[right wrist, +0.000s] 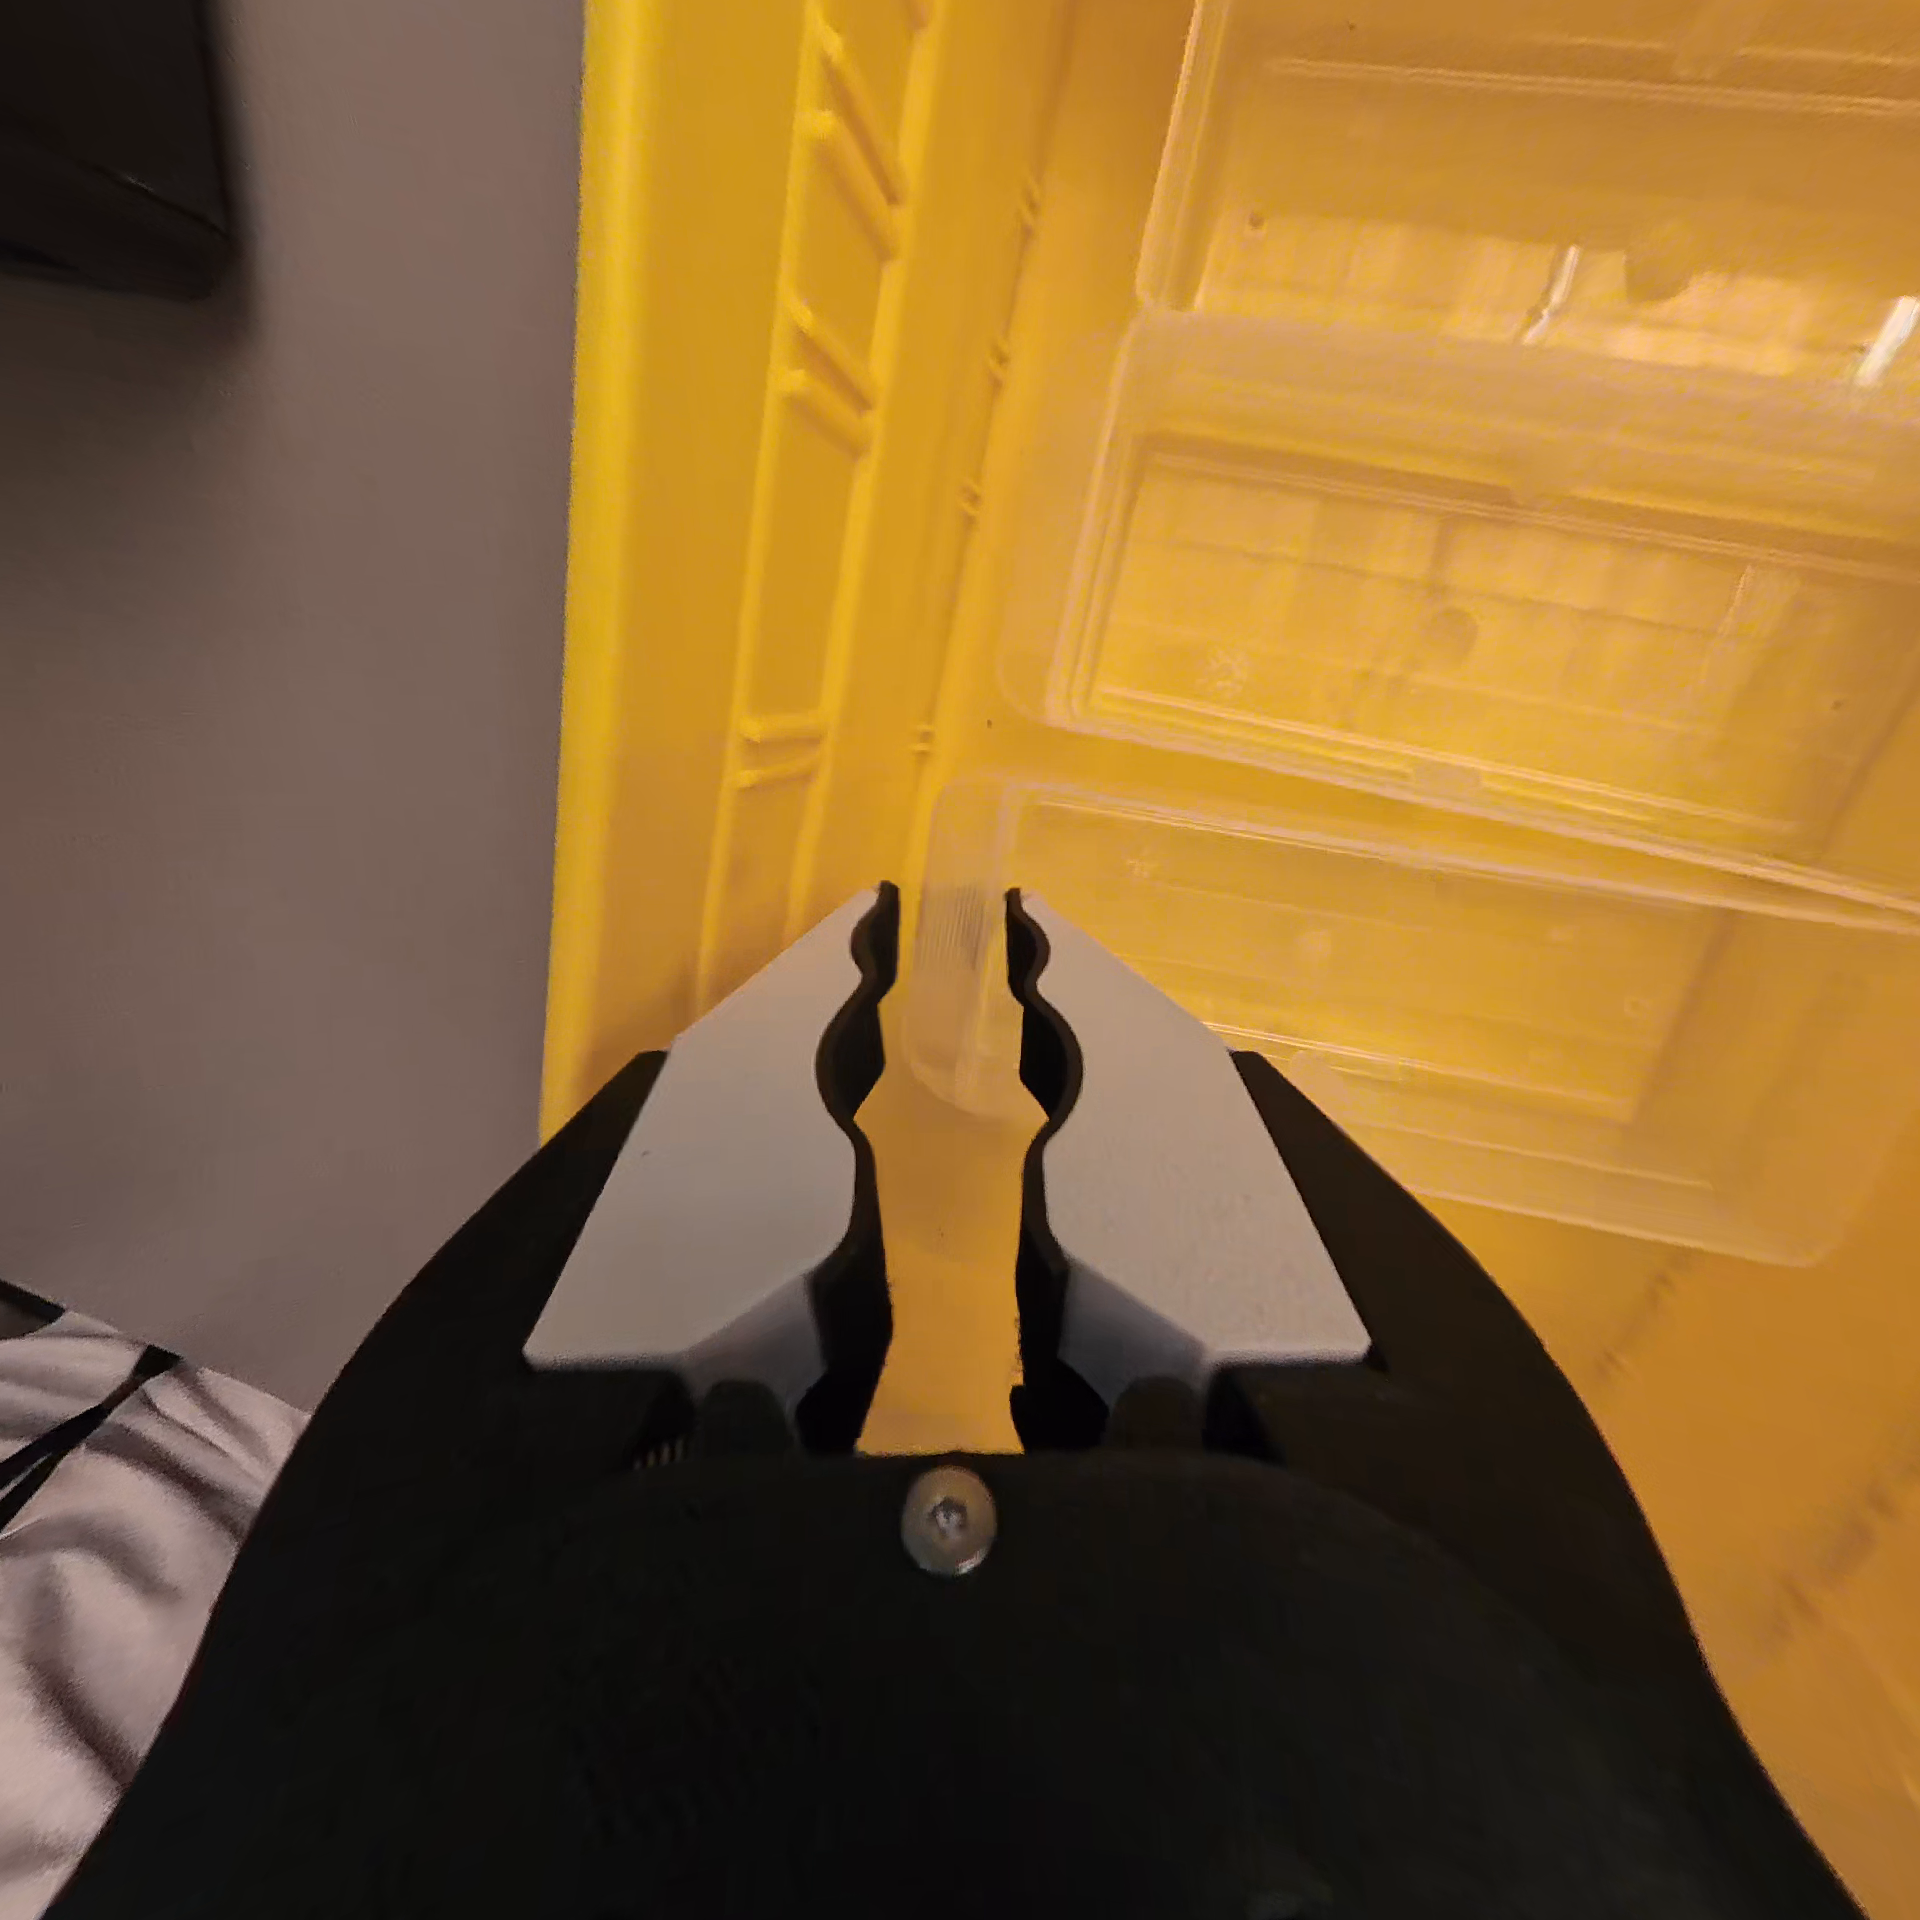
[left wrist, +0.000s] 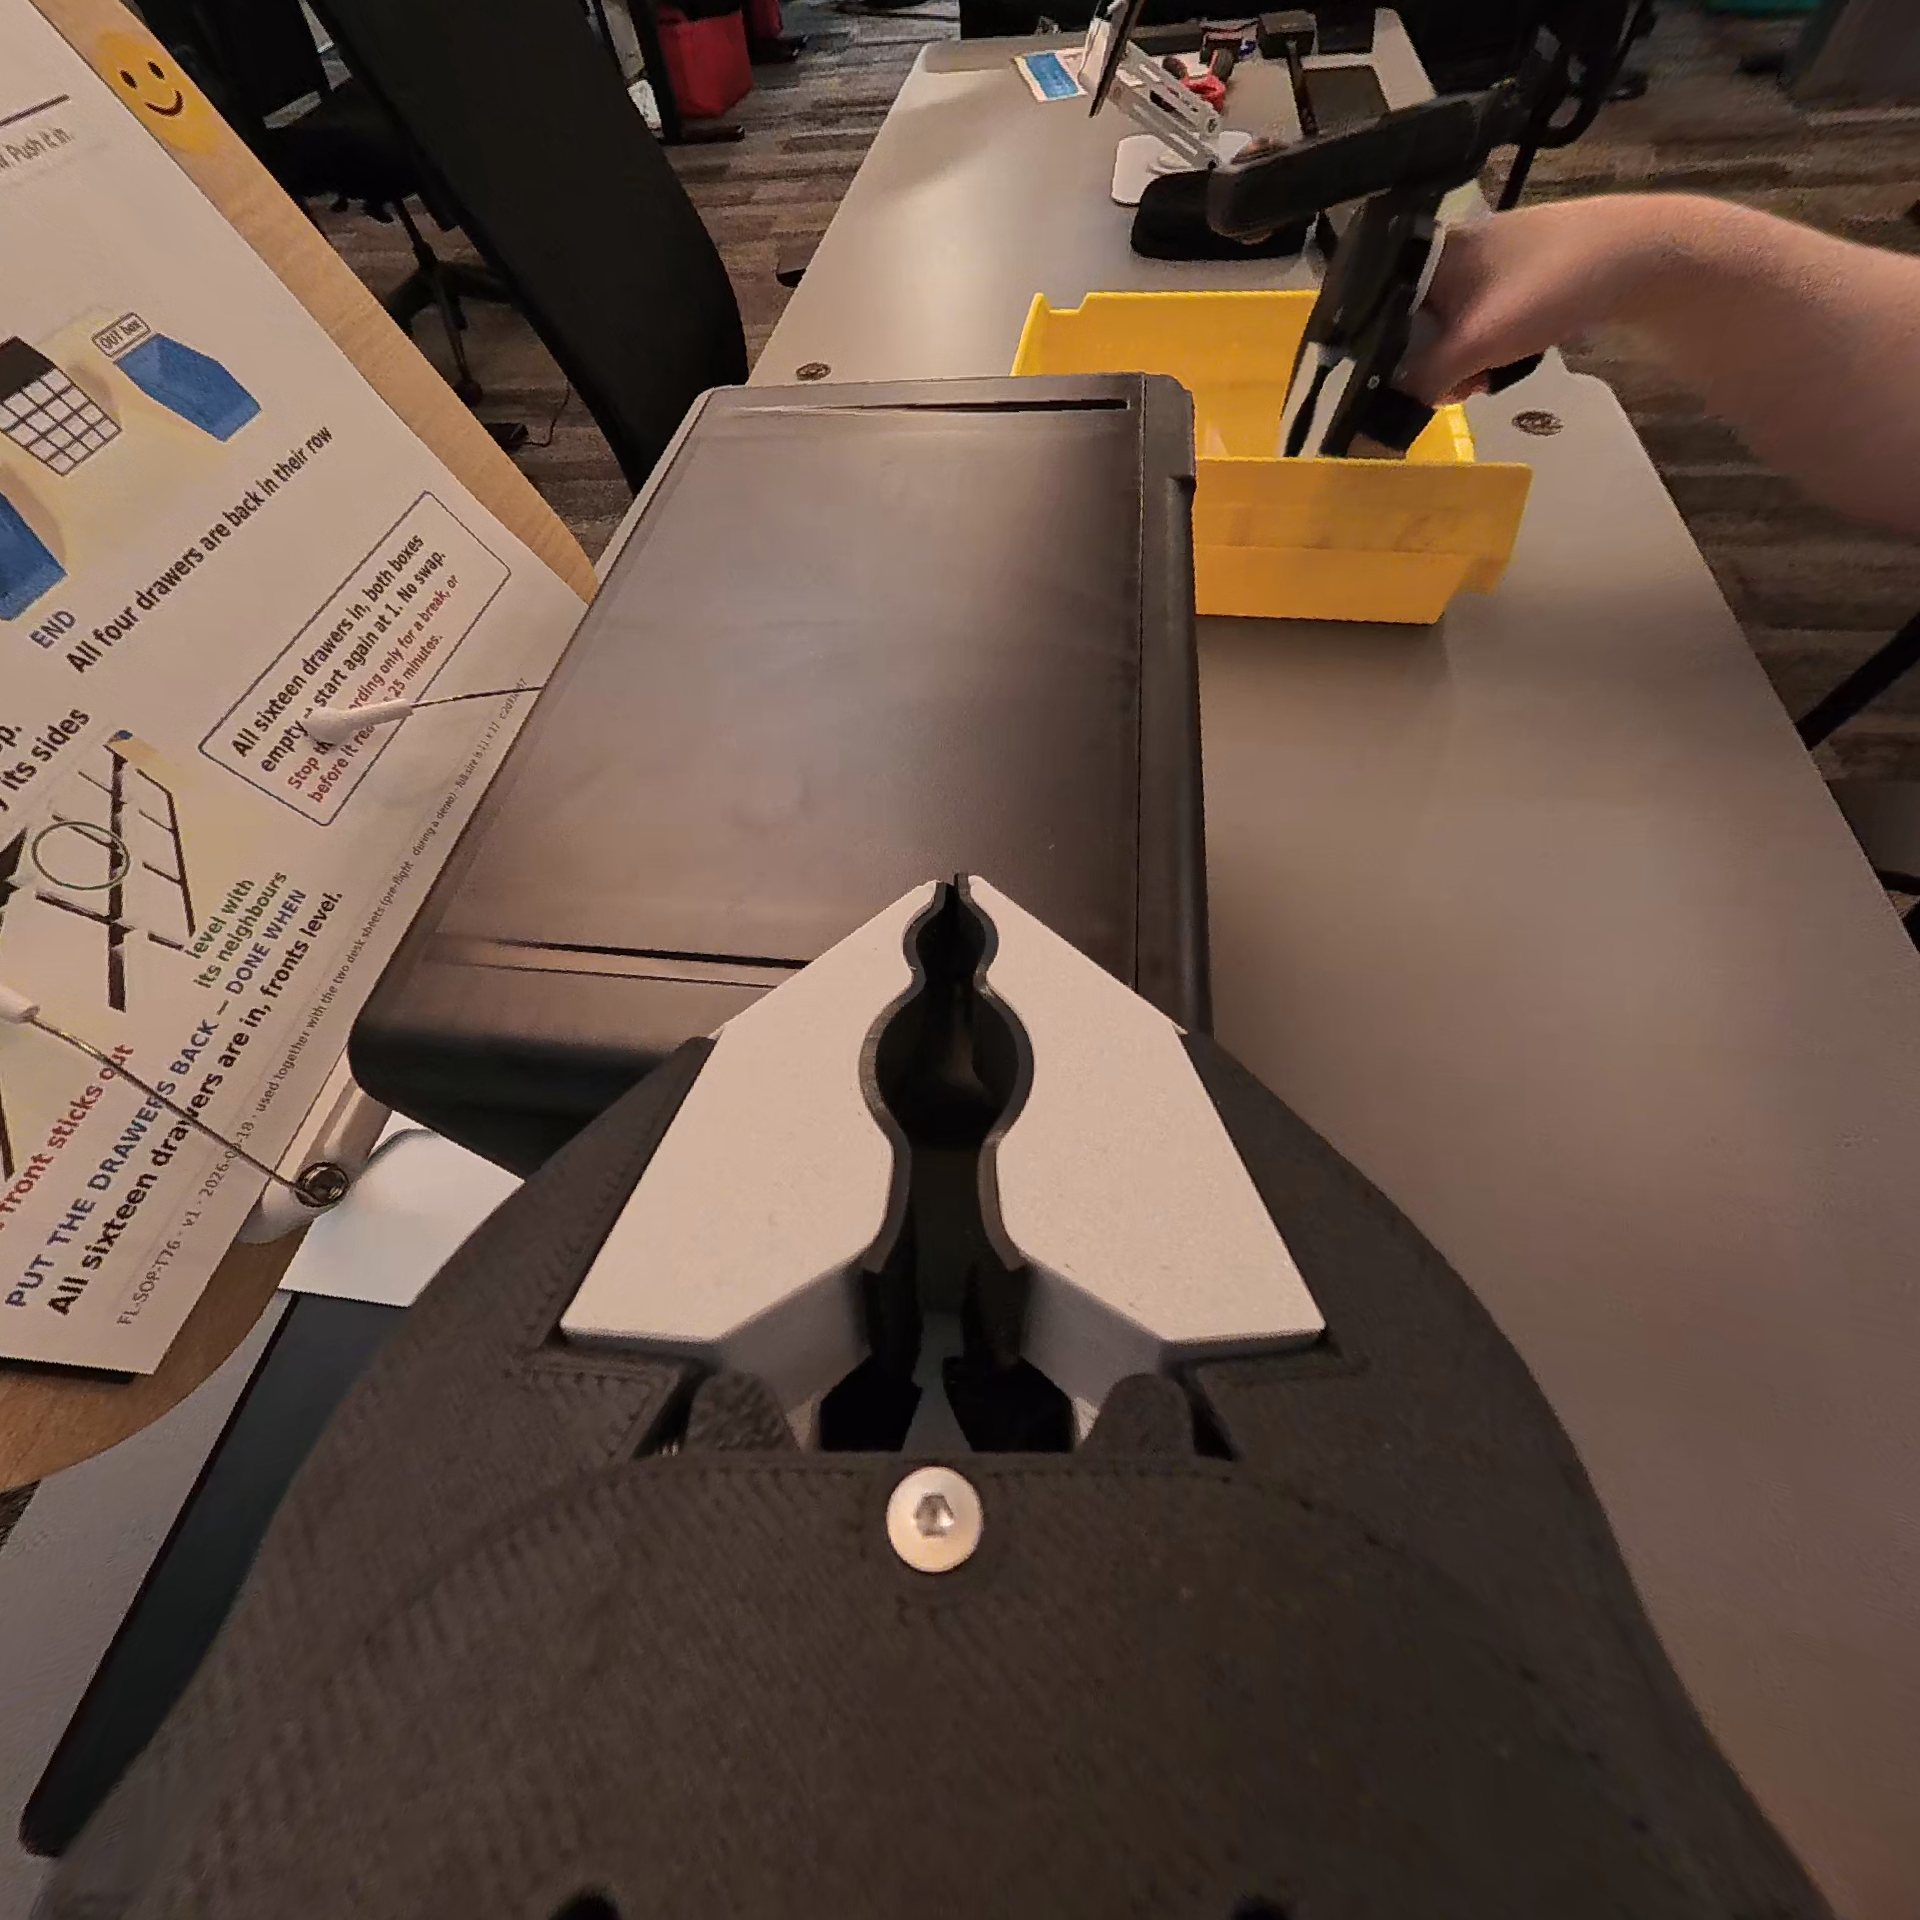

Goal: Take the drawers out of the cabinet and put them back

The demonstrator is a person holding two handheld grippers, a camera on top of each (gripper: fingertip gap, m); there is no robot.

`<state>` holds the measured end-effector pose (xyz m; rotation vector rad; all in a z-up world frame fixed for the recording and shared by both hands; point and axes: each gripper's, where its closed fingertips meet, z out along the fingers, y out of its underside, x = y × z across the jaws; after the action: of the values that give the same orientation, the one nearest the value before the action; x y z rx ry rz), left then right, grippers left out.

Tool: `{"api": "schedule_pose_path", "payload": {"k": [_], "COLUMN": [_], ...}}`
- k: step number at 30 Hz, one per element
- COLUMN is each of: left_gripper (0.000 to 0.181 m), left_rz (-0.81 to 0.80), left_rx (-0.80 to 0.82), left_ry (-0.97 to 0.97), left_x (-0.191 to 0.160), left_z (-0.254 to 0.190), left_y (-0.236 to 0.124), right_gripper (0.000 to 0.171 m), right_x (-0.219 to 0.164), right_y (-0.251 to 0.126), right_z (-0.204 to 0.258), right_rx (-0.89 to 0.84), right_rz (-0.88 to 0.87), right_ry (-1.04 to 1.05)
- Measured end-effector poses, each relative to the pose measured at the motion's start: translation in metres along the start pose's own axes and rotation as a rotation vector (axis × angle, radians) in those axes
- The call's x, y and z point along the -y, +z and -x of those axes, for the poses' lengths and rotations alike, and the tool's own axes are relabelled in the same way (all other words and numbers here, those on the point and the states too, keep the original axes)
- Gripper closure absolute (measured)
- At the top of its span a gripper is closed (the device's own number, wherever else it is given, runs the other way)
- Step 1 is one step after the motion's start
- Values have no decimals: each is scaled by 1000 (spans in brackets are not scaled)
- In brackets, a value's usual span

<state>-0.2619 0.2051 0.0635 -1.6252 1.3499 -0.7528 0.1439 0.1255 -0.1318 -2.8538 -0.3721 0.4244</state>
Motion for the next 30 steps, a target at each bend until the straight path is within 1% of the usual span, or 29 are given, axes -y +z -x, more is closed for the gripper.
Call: {"api": "schedule_pose_path", "payload": {"k": [1,4,7,8,10,12,13,14,15,16,18,20,21,23,30], "left_gripper": [181,181,181,181,181,181,181,181,181,181,181,181,181,181,181], "left_rz": [2,3,-2,-4,-9,-12,-13,-12,-11,-8,-3,2,5,10,15], "left_rx": [0,-3,-9,-10,-11,-11,-10,-9,-7,-6,-3,-2,-2,1,3], "left_ry": [2,0,-3,-4,-5,-6,-6,-5,-3,-1,1,1,2,3,1], "left_x": [0,0,0,0,0,0,0,0,0,0,0,0,0,0,0], "left_z": [0,0,0,0,0,0,0,0,0,0,0,0,0,0,0], "left_y": [0,0,0,0,0,0,0,0,0,0,0,0,0,0,0], "right_gripper": [148,149,149,148,147,148,149,149,150,150,152,152,153,163,162], "right_x": [1,2,9,13,13,-4,-11,-15,-22,-27,-32,-31,-30,-27,-18], "right_y": [0,-7,-30,-41,-60,-65,-64,-62,-56,-50,-41,-34,-31,-26,-25], "right_z": [2,5,3,0,-7,-23,-34,-41,-39,-41,-49,-53,-52,-54,-61], "right_rx": [21,69,107,100,51,-82,-167,-216,-198,-200,-261,-305,-311,-318,-321], "right_rz": [-5,-16,-108,-162,-242,-241,-223,-218,-203,-176,-132,-120,-123,-128,-141], "right_ry": [-3,-10,-41,-88,-305,-599,-713,-784,-818,-828,-885,-923,-934,-939,-909]}}
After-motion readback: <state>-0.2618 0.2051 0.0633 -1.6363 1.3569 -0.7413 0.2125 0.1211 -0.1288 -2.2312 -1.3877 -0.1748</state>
